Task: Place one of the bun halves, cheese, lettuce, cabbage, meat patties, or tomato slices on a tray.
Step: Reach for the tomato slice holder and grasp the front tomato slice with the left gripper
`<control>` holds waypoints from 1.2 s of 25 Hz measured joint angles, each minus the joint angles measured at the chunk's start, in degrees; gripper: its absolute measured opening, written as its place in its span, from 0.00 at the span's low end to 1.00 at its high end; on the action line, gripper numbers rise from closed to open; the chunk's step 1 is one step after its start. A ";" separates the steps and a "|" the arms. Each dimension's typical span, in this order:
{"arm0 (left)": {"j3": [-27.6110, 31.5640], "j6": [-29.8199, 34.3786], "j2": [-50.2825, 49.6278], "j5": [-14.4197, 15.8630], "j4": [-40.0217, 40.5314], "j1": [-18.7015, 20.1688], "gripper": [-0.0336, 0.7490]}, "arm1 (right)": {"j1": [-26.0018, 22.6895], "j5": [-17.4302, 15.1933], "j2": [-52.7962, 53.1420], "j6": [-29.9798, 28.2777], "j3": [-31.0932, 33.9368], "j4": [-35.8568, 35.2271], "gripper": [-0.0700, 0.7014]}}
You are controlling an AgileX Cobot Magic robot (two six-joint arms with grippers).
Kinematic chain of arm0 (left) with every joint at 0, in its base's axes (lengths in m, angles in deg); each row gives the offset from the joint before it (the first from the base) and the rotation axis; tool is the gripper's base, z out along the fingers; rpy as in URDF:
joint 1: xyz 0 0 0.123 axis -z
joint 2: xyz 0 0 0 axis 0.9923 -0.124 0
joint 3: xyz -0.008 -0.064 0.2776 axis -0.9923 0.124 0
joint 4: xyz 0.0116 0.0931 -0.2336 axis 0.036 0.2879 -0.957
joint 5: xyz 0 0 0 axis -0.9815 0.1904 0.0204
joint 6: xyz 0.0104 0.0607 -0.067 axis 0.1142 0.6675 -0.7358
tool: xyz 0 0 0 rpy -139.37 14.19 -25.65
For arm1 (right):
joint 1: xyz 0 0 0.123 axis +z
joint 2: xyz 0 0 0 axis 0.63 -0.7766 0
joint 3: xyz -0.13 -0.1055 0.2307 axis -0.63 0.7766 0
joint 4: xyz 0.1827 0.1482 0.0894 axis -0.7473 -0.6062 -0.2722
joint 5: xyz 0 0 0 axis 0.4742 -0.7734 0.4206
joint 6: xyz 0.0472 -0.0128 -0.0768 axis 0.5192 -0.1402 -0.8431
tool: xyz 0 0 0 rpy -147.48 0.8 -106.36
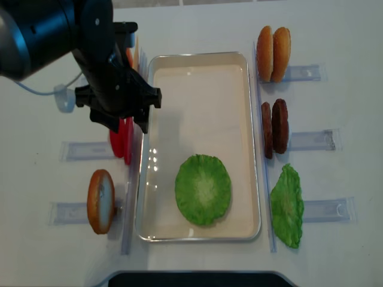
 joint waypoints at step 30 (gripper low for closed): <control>-0.15 -0.39 -7.46 2.17 8.78 0.04 0.12 | 0.00 0.00 0.00 0.00 0.00 0.00 0.65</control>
